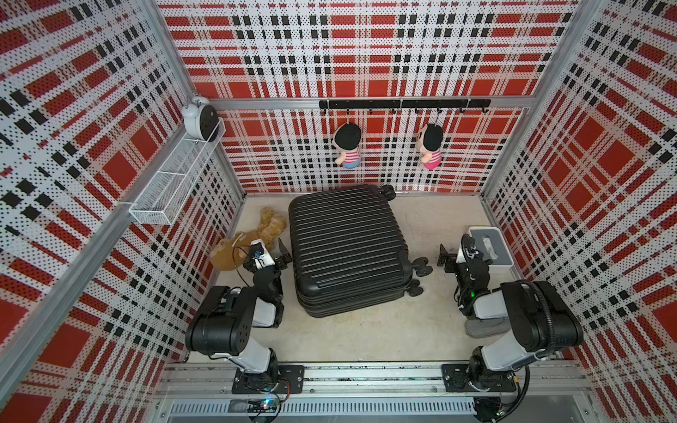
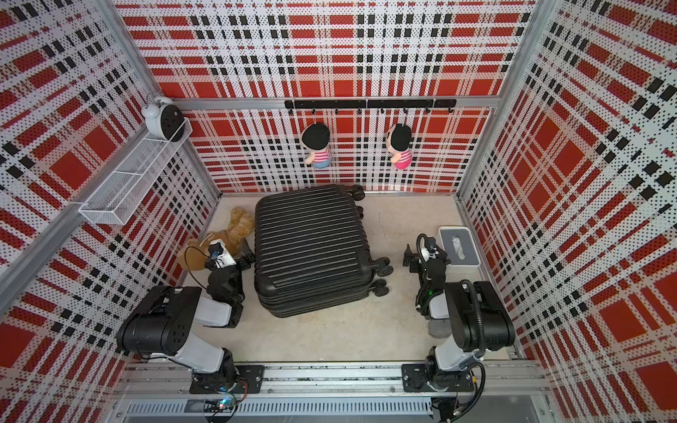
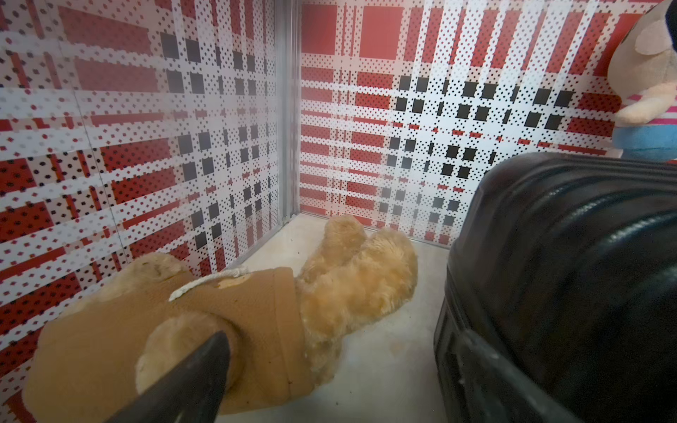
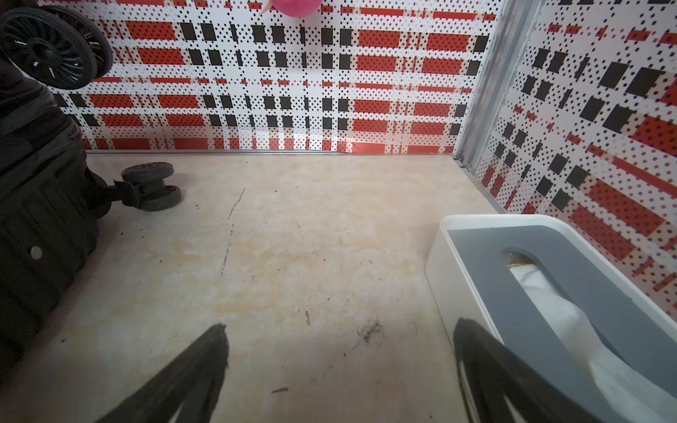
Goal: Open the suitcase zippers
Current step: Adjust the suitcase at the center of the board.
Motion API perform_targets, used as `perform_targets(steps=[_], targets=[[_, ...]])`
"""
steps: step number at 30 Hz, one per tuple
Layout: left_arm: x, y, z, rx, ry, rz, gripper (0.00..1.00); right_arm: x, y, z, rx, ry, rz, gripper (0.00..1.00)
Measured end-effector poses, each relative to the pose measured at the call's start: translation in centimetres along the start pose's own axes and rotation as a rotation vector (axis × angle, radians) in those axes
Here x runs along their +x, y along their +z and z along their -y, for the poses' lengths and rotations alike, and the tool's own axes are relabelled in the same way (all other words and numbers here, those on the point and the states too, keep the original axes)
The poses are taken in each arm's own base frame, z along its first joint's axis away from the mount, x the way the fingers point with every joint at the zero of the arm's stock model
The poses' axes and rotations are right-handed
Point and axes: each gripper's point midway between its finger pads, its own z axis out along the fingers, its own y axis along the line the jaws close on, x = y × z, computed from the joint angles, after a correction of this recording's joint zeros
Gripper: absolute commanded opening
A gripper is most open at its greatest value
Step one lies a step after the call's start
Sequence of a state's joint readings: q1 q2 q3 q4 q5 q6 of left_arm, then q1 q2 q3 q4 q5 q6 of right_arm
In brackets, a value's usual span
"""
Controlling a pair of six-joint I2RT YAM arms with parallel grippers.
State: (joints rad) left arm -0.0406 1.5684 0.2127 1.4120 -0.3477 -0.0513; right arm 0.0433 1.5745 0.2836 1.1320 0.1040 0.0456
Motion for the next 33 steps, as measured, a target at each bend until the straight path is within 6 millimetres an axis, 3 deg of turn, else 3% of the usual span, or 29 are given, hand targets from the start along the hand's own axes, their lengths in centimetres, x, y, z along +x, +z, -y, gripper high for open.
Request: perform_targets(steps=[27,33], targets=[[0.0,0.0,0.1,0.003,0.000,-0.001,0.98,0.0,0.0,-0.1,-0.003,-0.001,0.002,1.00],[-0.3,-0.8,0.8,-0.002,0.026,0.007,0.98,-1.8,-0.8,-1.1,-0.026,-0.029,0.030,1.00]])
